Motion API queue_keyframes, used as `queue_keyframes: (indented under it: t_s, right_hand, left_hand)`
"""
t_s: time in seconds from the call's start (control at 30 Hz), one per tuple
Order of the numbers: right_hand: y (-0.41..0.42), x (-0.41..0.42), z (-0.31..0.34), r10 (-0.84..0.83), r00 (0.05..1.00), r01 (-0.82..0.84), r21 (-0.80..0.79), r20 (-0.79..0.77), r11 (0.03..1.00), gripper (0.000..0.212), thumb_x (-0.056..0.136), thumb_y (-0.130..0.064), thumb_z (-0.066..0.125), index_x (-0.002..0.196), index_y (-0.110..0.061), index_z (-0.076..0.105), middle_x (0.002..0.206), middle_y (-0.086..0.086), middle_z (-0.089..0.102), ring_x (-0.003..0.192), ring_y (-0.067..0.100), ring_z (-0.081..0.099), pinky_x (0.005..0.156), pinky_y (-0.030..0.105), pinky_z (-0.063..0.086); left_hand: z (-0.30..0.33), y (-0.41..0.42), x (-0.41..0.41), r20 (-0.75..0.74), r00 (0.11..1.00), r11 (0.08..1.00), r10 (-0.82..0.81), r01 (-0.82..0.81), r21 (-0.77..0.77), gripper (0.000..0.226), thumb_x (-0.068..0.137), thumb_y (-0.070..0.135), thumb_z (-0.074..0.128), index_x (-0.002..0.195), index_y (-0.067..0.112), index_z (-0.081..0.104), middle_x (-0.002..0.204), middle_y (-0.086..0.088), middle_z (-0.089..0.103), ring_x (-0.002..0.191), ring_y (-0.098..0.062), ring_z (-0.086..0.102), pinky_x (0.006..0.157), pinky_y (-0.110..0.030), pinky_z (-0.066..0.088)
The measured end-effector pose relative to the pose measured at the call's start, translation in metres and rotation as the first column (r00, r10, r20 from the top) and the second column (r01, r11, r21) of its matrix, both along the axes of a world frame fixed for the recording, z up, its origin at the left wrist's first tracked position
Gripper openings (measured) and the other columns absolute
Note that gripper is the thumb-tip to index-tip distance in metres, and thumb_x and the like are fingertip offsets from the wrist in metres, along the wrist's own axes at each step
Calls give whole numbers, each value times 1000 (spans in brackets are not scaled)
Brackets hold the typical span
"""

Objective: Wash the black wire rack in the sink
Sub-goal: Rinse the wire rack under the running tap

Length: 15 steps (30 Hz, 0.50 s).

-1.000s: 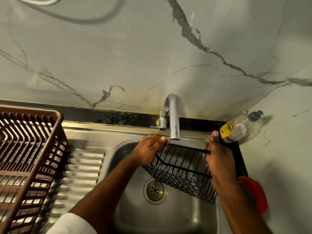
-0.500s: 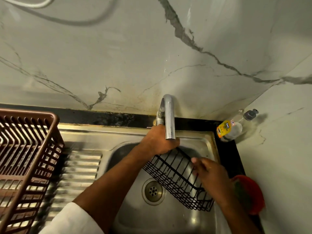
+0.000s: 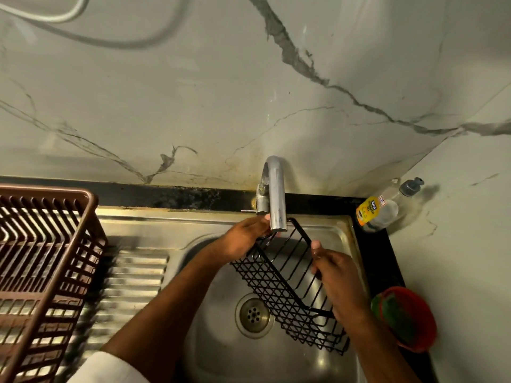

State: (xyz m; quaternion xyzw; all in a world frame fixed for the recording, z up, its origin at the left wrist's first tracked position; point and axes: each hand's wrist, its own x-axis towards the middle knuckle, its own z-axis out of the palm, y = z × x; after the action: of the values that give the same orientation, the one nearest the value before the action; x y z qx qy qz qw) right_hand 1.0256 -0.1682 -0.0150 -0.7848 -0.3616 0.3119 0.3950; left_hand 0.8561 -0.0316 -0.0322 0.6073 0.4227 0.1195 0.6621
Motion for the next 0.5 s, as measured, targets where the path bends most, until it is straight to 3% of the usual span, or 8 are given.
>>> queue_keyframes:
  t_s: [0.13,0.23,0.37,0.43,0.5]
  right_hand:
    - [-2,-9,-3,-30,999,30,41,19,999,53,88,-64,44,55,-24,49,46,-7,45,46,4,42,56,26,35]
    - [2,-8,-4,-19,999,15,96,43,995,59,95,-61,40,61,-16,56,56,5,57,51,13,51,59,30,41]
    - [19,-20,-2,-50,980,6,222,193,975,62,97,-65,41,68,-16,66,55,-1,58,53,11,53,53,24,39]
    - [26,-29,-5,-92,944,24,213,317,977,71,97,-69,32,62,-16,65,52,-1,57,50,12,54,50,28,39]
    - [30,-33,-6,-122,932,66,169,340,983,78,99,-70,20,59,-18,63,51,-2,57,50,13,57,50,28,40]
  left_hand:
    - [4,-2,4,6,997,997,77,-77,-19,14,106,30,51,113,23,61,102,5,63,99,-14,62,94,-33,49]
    - [6,-1,11,41,995,996,91,-91,13,5,101,27,59,97,29,62,99,-2,65,99,-26,64,95,-43,53]
    - [20,-14,28,-106,994,952,-9,41,302,26,105,41,50,86,28,61,85,-1,66,81,-17,66,84,-41,59]
    - [28,-26,37,-109,992,943,-64,96,318,40,108,42,39,93,16,64,86,-8,67,78,-21,65,82,-43,59]
    - [30,-34,44,-137,988,956,-68,104,275,45,109,42,32,109,12,65,95,-12,70,84,-24,67,85,-43,59]
